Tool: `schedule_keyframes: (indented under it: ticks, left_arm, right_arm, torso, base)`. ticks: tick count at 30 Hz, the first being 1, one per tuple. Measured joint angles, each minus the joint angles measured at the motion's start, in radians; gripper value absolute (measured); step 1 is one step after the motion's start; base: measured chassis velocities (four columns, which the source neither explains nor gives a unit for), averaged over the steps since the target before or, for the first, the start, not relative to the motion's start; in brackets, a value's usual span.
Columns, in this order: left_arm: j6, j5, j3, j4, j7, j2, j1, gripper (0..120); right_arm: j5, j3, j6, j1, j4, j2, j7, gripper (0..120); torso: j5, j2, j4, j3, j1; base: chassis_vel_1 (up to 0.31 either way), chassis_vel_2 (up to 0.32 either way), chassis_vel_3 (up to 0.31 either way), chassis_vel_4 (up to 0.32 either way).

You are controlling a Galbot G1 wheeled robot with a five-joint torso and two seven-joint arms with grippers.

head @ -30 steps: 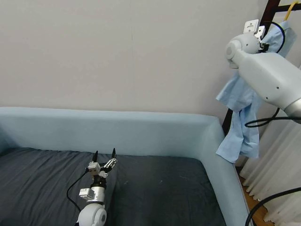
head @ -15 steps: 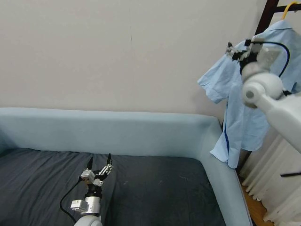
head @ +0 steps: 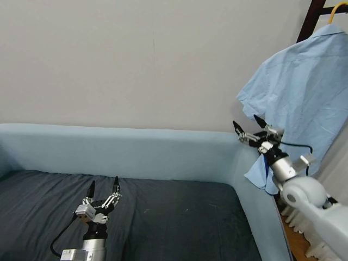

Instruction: Pick up the clothes from the sofa and hang them on the clothes hanger.

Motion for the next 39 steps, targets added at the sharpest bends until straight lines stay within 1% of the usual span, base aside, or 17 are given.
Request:
schedule_keyframes:
  ticks: [2, 3, 4, 6, 7, 8, 9, 11, 12, 15, 16, 19, 20, 39]
  left_arm:
    - [-0.003, 0.039, -0.001, -0.007, -0.009, -0.011, 0.000, 100]
    - [-0.003, 0.039, -0.001, -0.007, -0.009, -0.011, 0.000, 100]
    - [-0.003, 0.047, -0.002, -0.014, -0.016, -0.018, 0.001, 100]
    - [0.008, 0.047, 0.002, -0.030, -0.028, -0.025, 0.012, 100]
    - [0.008, 0.047, 0.002, -0.030, -0.028, -0.025, 0.012, 100]
    - [0.025, 0.047, 0.007, -0.041, -0.039, -0.029, 0.024, 100]
    - [0.043, 0.047, 0.014, -0.051, -0.056, -0.032, 0.037, 100]
    - [0.074, 0.051, 0.025, -0.073, -0.082, -0.033, 0.065, 100]
    - [0.074, 0.051, 0.025, -0.073, -0.082, -0.033, 0.065, 100]
    - [0.111, 0.053, 0.035, -0.121, -0.121, -0.021, 0.107, 100]
    - [0.111, 0.053, 0.035, -0.121, -0.121, -0.021, 0.107, 100]
    - [0.151, 0.052, 0.020, -0.180, -0.152, -0.010, 0.142, 100]
    - [0.157, 0.052, 0.017, -0.187, -0.155, -0.008, 0.146, 100]
    - [0.160, 0.049, 0.015, -0.188, -0.155, -0.007, 0.146, 100]
  right_arm:
    - [-0.085, 0.096, -0.032, -0.109, 0.071, 0.080, 0.072, 100]
    - [-0.085, 0.096, -0.032, -0.109, 0.071, 0.080, 0.072, 100]
    - [-0.133, 0.144, -0.053, -0.171, 0.099, 0.133, 0.089, 100]
    - [-0.201, 0.196, -0.073, -0.259, 0.127, 0.216, 0.091, 100]
    - [-0.201, 0.196, -0.073, -0.259, 0.127, 0.216, 0.091, 100]
    - [-0.241, 0.212, -0.076, -0.301, 0.140, 0.263, 0.091, 100]
    - [-0.283, 0.219, -0.086, -0.342, 0.155, 0.310, 0.103, 100]
    - [-0.359, 0.218, -0.114, -0.404, 0.184, 0.379, 0.129, 100]
    - [-0.359, 0.218, -0.114, -0.404, 0.184, 0.379, 0.129, 100]
    - [-0.450, 0.199, -0.124, -0.458, 0.225, 0.438, 0.154, 100]
    - [-0.450, 0.199, -0.124, -0.458, 0.225, 0.438, 0.154, 100]
    - [-0.480, 0.180, -0.138, -0.482, 0.270, 0.488, 0.193, 100]
    - [-0.480, 0.178, -0.140, -0.484, 0.275, 0.493, 0.198, 100]
    - [-0.472, 0.169, -0.142, -0.473, 0.273, 0.490, 0.203, 100]
  torso:
    - [-0.0014, 0.000, 0.0006, 0.000, 0.000]
    - [-0.0014, 0.000, 0.0006, 0.000, 0.000]
    - [-0.0006, 0.000, 0.0009, 0.000, 0.000]
    - [-0.0004, 0.000, 0.0006, 0.000, 0.000]
    - [-0.0004, 0.000, 0.0006, 0.000, 0.000]
    - [-0.0007, 0.000, 0.0002, 0.000, 0.000]
    - [-0.0006, 0.000, 0.0004, 0.000, 0.000]
    - [-0.0005, 0.000, 0.0007, 0.000, 0.000]
    - [-0.0005, 0.000, 0.0007, 0.000, 0.000]
    - [-0.0008, 0.000, 0.0007, 0.000, 0.000]
    - [-0.0008, 0.000, 0.0007, 0.000, 0.000]
    - [-0.0006, 0.000, 0.0009, 0.000, 0.000]
    - [-0.0007, 0.000, 0.0009, 0.000, 0.000]
    - [-0.0005, 0.000, 0.0007, 0.000, 0.000]
  base:
    - [0.000, 0.000, 0.000, 0.000]
    - [0.000, 0.000, 0.000, 0.000]
    - [0.000, 0.000, 0.000, 0.000]
    - [0.000, 0.000, 0.000, 0.000]
    - [0.000, 0.000, 0.000, 0.000]
    - [0.000, 0.000, 0.000, 0.000]
    - [0.000, 0.000, 0.000, 0.000]
    - [0.000, 0.000, 0.000, 0.000]
    - [0.000, 0.000, 0.000, 0.000]
    - [0.000, 0.000, 0.000, 0.000]
    - [0.000, 0.000, 0.000, 0.000]
    - [0.000, 0.000, 0.000, 0.000]
    - [0.000, 0.000, 0.000, 0.000]
    - [0.000, 0.000, 0.000, 0.000]
